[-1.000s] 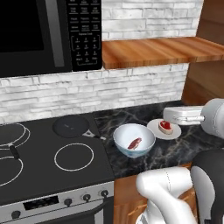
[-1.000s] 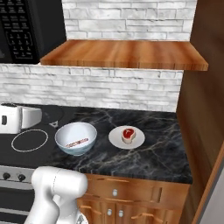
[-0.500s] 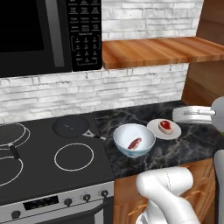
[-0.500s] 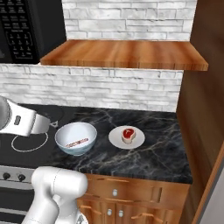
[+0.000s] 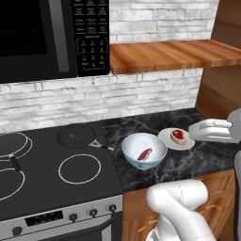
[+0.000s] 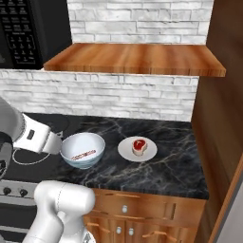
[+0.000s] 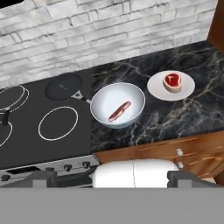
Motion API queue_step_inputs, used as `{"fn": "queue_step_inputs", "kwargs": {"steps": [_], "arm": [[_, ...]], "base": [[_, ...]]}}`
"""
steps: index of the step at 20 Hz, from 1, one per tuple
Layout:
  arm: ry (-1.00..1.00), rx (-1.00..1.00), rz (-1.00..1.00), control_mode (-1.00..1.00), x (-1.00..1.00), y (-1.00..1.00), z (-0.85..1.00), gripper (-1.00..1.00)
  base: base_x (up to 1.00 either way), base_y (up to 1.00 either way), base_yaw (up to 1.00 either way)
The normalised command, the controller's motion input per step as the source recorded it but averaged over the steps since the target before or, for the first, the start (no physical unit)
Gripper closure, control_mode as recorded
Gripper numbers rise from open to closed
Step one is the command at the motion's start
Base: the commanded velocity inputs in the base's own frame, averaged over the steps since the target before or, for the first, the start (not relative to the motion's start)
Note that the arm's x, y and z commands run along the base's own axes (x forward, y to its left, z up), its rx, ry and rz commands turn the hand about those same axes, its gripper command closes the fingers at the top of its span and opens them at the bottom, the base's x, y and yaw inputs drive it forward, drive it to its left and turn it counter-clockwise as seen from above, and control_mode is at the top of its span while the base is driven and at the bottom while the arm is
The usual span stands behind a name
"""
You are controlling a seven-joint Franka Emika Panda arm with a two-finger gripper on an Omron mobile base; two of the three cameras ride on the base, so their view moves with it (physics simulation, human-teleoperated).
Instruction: Place one of the steaks on the plate and the other in the bowl. Then place the bowl in the fridge.
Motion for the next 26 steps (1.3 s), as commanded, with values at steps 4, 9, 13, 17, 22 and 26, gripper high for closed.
{"fn": "queue_step_inputs", "kwargs": {"steps": [4,9,13,17,22,26], "arm": [[0.15,0.00,0.00,-1.00,0.29,-0.33,-0.32,-1.00],[0.06,0.03,0.00,-1.00,0.35,-0.10,-0.23,-1.00],[0.04,0.01,0.00,-1.00,0.39,0.00,-0.49,-1.00],[0.10,0.03,0.00,-1.00,0.36,-0.06,-0.42,-1.00],[0.01,0.04,0.00,-1.00,0.37,-0.19,-0.48,-1.00],[0.04,0.01,0.00,-1.00,0.56,-0.13,-0.46,-1.00]], "base": [[0.00,0.00,0.00],[0.00,0.00,0.00],[0.00,0.00,0.00],[0.00,0.00,0.00],[0.00,0.00,0.00],[0.00,0.00,0.00]]}}
